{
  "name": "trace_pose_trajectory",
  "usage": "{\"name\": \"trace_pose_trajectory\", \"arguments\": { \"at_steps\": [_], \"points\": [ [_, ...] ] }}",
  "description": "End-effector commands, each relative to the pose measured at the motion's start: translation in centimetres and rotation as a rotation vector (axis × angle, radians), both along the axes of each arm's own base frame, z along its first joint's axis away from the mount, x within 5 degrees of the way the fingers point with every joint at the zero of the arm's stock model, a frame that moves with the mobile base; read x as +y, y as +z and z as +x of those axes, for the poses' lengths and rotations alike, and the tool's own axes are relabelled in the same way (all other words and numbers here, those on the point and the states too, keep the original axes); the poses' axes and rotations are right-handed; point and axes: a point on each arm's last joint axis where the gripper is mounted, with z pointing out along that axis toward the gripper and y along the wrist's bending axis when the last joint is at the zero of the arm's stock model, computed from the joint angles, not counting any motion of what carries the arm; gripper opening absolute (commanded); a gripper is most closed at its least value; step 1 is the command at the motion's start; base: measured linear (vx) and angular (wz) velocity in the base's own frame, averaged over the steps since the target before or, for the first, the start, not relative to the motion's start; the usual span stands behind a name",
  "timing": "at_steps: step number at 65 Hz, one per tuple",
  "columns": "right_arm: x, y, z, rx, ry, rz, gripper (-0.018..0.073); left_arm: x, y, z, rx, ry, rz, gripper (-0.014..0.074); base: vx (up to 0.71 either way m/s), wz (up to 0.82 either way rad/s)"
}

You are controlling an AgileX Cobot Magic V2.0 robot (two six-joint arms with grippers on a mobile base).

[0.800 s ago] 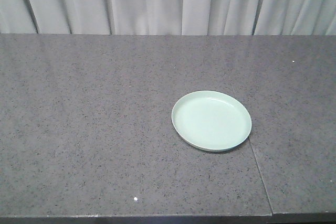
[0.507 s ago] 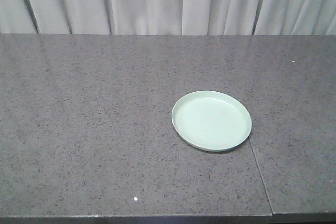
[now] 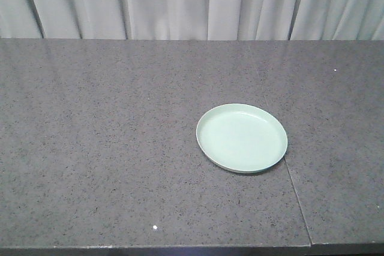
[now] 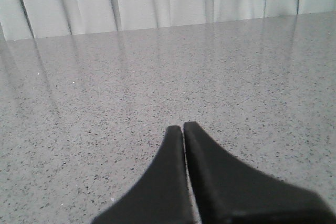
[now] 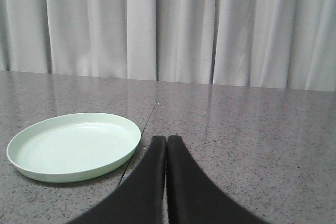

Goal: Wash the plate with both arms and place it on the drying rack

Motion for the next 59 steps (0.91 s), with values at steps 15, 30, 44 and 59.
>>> {"name": "trace_pose_trajectory", "arguments": {
  "at_steps": [15,30,44,59],
  "points": [
    [-0.2,0.7,-0.1,-0.081,-0.021,0.005,-0.0004,0.0,1.4,-0.1,-0.106,0.004,-0.005,-0.0006,0.0,0.0],
    [-0.2,0.7,-0.1,-0.075,-0.016,0.125,-0.0004,0.0,1.4,-0.1,-0.106,0.004,-0.005,-0.0006,0.0,0.0],
    [-0.4,1.5,-0.2,-0.078,0.0,0.442,-0.0003,0.0,1.4,-0.1,-0.106,0.004,-0.005,-0.0006,0.0,0.0],
    [0.1,7.0,-1.1,-0.103,0.073,0.463,-0.0001,0.0,1.4,-0.1,-0.106,0.004,-0.005,-0.0006,0.0,0.0]
  ]
}}
